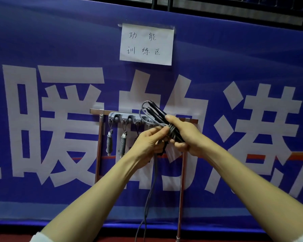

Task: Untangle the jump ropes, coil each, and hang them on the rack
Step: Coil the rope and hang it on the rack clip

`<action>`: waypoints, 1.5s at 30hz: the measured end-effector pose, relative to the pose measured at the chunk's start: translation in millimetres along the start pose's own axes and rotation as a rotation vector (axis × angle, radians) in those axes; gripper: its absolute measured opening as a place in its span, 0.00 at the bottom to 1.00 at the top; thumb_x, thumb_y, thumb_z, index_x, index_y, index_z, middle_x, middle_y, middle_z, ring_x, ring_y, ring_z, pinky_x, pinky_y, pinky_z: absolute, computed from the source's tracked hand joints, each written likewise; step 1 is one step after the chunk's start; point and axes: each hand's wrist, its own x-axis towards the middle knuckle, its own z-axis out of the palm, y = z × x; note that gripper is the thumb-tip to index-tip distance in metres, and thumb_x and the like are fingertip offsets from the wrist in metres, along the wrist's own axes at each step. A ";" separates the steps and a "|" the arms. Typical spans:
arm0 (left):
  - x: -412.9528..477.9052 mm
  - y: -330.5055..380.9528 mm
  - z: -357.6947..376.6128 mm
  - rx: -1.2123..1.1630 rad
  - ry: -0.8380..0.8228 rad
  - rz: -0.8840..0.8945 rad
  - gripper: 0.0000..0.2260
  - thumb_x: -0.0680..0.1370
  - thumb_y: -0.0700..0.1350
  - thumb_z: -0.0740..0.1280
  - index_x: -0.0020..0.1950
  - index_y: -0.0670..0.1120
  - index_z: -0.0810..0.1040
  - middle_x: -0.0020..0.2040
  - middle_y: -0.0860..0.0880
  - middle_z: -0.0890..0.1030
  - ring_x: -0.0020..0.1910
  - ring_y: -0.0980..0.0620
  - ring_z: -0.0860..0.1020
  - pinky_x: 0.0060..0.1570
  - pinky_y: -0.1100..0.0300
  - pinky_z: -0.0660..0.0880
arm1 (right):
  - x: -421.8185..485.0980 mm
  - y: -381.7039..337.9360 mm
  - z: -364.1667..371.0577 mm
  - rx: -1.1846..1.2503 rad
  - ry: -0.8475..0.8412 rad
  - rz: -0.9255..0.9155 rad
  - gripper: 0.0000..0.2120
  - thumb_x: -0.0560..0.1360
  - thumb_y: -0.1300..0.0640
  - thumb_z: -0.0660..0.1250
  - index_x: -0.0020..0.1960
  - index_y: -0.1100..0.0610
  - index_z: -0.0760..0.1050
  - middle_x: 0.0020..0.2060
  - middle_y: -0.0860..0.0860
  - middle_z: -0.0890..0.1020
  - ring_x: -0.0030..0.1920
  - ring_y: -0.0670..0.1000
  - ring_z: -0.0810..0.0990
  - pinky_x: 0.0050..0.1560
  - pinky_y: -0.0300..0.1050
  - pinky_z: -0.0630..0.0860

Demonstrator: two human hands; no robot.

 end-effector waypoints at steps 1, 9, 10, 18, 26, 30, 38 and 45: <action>-0.4 -1.1 0.4 -0.004 0.018 0.011 0.10 0.74 0.48 0.67 0.50 0.44 0.79 0.32 0.50 0.73 0.23 0.59 0.60 0.23 0.67 0.57 | 1.2 1.0 0.4 0.007 -0.018 0.001 0.23 0.80 0.41 0.57 0.49 0.60 0.76 0.26 0.53 0.72 0.19 0.45 0.60 0.21 0.35 0.53; -7.9 -9.3 4.4 0.083 0.086 0.002 0.13 0.78 0.49 0.65 0.57 0.42 0.73 0.29 0.53 0.74 0.22 0.60 0.65 0.22 0.69 0.64 | 1.8 7.5 -8.9 0.090 -0.143 -0.009 0.16 0.81 0.46 0.56 0.49 0.58 0.73 0.30 0.53 0.70 0.20 0.44 0.61 0.20 0.34 0.56; -8.1 -9.9 2.1 0.076 0.025 -0.040 0.14 0.77 0.51 0.64 0.55 0.42 0.73 0.29 0.52 0.73 0.22 0.60 0.64 0.23 0.69 0.64 | 0.9 7.1 -10.7 0.082 -0.152 -0.003 0.16 0.81 0.45 0.57 0.48 0.58 0.72 0.30 0.53 0.71 0.20 0.44 0.62 0.20 0.34 0.56; -13.2 17.2 -36.5 0.414 -0.369 -0.033 0.10 0.77 0.33 0.63 0.49 0.45 0.81 0.43 0.55 0.84 0.43 0.60 0.80 0.46 0.66 0.76 | -14.1 -0.1 -14.1 -0.074 -0.373 0.042 0.31 0.74 0.35 0.57 0.57 0.62 0.74 0.30 0.53 0.74 0.22 0.46 0.62 0.20 0.36 0.56; -0.2 46.8 -59.1 0.745 -0.649 0.028 0.03 0.76 0.47 0.70 0.47 0.52 0.77 0.42 0.59 0.81 0.40 0.63 0.78 0.44 0.62 0.76 | -36.5 -19.6 0.4 -0.430 -0.704 0.173 0.23 0.76 0.39 0.61 0.55 0.58 0.68 0.33 0.52 0.74 0.29 0.48 0.65 0.27 0.38 0.63; 22.8 62.2 -47.5 0.892 -0.410 0.058 0.12 0.73 0.38 0.72 0.41 0.37 0.69 0.36 0.43 0.81 0.43 0.54 0.82 0.44 0.53 0.77 | -26.8 -13.4 15.7 -0.660 -0.714 0.309 0.18 0.77 0.41 0.61 0.53 0.56 0.68 0.33 0.50 0.75 0.29 0.46 0.68 0.29 0.38 0.65; 20.8 62.9 -38.6 1.119 -0.096 0.220 0.14 0.72 0.38 0.74 0.36 0.45 0.70 0.31 0.50 0.69 0.31 0.56 0.64 0.34 0.62 0.65 | 11.4 13.7 -5.9 -0.753 -0.350 0.214 0.18 0.78 0.43 0.64 0.53 0.59 0.71 0.38 0.56 0.74 0.32 0.51 0.68 0.26 0.40 0.63; 15.2 55.8 -47.5 0.961 -0.045 0.126 0.13 0.72 0.44 0.75 0.37 0.46 0.71 0.32 0.49 0.75 0.32 0.55 0.71 0.36 0.59 0.70 | 15.8 -0.6 -8.1 -1.500 0.287 -0.290 0.18 0.80 0.39 0.54 0.62 0.50 0.70 0.48 0.52 0.80 0.48 0.56 0.78 0.40 0.47 0.66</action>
